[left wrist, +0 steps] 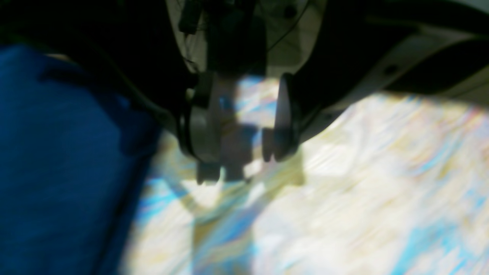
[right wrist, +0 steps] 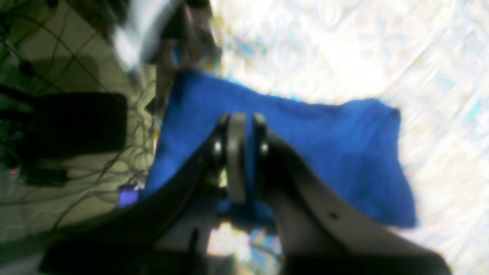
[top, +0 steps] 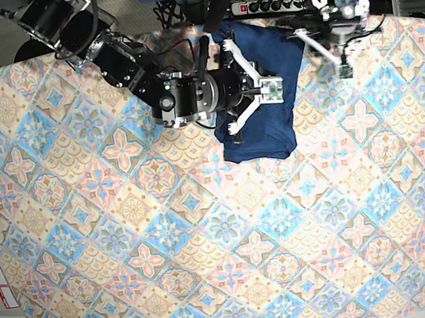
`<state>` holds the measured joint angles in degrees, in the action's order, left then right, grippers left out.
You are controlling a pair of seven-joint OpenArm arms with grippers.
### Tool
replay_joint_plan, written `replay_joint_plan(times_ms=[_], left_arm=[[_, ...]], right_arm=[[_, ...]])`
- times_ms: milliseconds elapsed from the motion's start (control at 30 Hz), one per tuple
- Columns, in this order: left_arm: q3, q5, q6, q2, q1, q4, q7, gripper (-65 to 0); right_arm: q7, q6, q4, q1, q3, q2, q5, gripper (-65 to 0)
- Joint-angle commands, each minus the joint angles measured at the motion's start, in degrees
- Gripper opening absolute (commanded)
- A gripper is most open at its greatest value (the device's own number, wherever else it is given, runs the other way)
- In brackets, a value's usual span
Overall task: Fold the T-shirt properly
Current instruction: 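Release with the left gripper and grasp the bundle with the right gripper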
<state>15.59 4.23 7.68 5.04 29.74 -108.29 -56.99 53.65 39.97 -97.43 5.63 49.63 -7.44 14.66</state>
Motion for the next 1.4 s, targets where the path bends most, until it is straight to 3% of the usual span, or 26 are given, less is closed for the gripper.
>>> replay_joint_plan(times_ms=[0,167,333,667,1167,1367], left_arm=[[1.7,0.2,-0.3,-0.2,-0.4,-2.2,1.2,-42.4],[9.3,0.2,-0.3,-4.5,-0.8,-6.6,1.3,-42.4],[10.7,0.2,-0.3,-6.3,-0.8,-7.3,1.3,-42.4],[10.7,0.1,-0.3,-7.5,-2.3,-7.3,1.1,-42.4],[10.5,0.2,-0.3,-7.6,-5.2,-7.1,1.0,-42.4],[10.4,0.2,-0.3,-7.6,-6.1,-7.0,1.0,-42.4]], right_arm=[[-0.9,0.0,0.9,1.9,-0.2,2.0,0.2,-62.1],[-0.9,0.0,11.8,3.2,1.1,7.2,-0.5,-62.1],[-1.7,0.0,20.5,4.5,1.2,10.7,-2.9,-62.1],[-12.3,0.0,39.1,6.4,0.8,11.4,-4.0,-62.2],[-12.2,0.0,33.8,8.0,-7.3,-2.3,-3.9,-62.2],[-11.8,0.0,33.1,8.3,-10.5,-3.2,-3.6,-62.2]])
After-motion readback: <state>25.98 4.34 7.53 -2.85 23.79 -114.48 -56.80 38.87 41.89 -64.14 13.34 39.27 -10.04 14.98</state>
